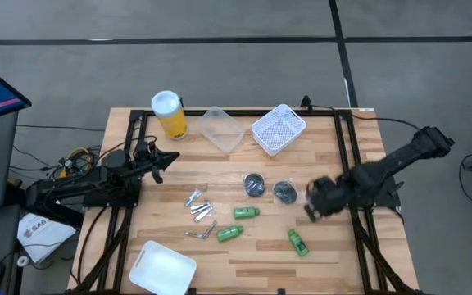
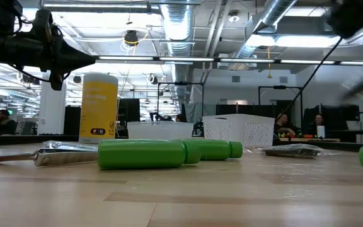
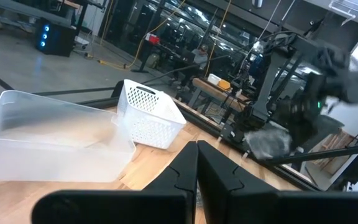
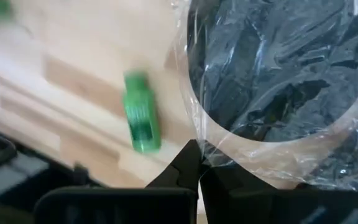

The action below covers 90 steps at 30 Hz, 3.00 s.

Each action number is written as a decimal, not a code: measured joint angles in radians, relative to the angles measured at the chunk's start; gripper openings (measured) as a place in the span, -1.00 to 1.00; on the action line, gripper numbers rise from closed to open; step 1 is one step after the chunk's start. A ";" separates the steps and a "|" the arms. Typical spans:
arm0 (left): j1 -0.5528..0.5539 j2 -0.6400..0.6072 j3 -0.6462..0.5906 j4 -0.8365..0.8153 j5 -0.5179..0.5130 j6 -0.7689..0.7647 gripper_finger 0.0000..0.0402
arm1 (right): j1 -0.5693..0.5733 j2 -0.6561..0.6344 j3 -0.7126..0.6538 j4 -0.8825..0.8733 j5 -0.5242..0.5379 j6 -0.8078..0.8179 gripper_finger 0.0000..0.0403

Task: Pick & Place Travel size toiletries
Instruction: Put the black hairbrush into the top white bin

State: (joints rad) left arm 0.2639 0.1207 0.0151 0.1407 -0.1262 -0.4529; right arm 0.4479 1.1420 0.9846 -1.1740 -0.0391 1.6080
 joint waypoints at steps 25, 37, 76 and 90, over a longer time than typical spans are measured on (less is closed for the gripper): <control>0.000 0.000 0.000 0.004 0.000 0.000 -0.99 | -1.084 0.391 0.217 0.243 -0.096 -1.217 -1.00; 0.000 0.000 0.000 0.010 0.000 0.000 -0.99 | -1.115 0.633 0.397 0.188 -0.064 -1.305 -1.00; 0.000 0.000 0.000 0.026 0.000 0.000 -0.99 | -0.534 0.139 -0.151 0.206 -0.074 -0.751 0.37; 0.000 0.000 0.000 0.027 -0.001 0.000 -0.99 | -0.420 0.301 -0.275 0.428 -0.090 -0.795 0.37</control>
State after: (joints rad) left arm 0.2639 0.1207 0.0151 0.1679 -0.1268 -0.4526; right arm 0.0279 1.4426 0.7095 -0.7462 -0.1289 0.8125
